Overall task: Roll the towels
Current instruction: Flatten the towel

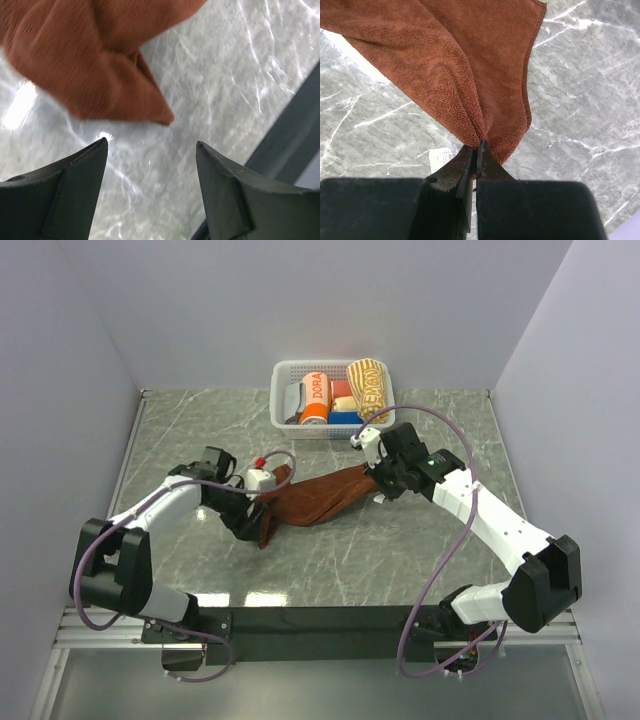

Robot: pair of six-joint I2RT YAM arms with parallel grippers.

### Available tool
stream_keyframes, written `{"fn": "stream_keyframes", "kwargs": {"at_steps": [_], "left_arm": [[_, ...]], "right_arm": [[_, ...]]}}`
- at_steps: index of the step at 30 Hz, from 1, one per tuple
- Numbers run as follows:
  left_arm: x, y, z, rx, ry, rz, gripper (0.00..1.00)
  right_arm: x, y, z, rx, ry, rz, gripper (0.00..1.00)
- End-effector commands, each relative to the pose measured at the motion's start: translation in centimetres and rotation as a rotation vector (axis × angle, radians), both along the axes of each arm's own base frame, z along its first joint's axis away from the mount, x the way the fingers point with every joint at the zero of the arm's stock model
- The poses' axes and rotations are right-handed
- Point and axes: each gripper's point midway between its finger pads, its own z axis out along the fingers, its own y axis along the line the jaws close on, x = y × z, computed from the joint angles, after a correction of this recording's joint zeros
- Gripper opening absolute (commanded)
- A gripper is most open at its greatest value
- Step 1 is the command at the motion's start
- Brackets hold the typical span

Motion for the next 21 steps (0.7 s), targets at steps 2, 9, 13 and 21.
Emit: {"fn": "stream_keyframes", "kwargs": {"at_steps": [2, 9, 13, 21], "left_arm": [[2.1, -2.6, -0.9, 0.025, -0.075, 0.032, 0.74], [3.3, -3.2, -4.4, 0.136, 0.002, 0.124, 0.45], [4.9, -0.6, -3.3, 0.136, 0.015, 0.204, 0.01], [3.5, 3.1, 8.6, -0.034, -0.065, -0.094, 0.01]], "right_arm": [[0.8, -0.6, 0.6, 0.005, -0.018, -0.044, 0.00], [1.3, -1.2, 1.0, 0.007, -0.024, -0.065, 0.00], [1.5, -2.1, 2.1, 0.009, -0.061, -0.075, 0.00], [-0.1, -2.8, 5.5, 0.055, -0.152, -0.007, 0.00]]}}
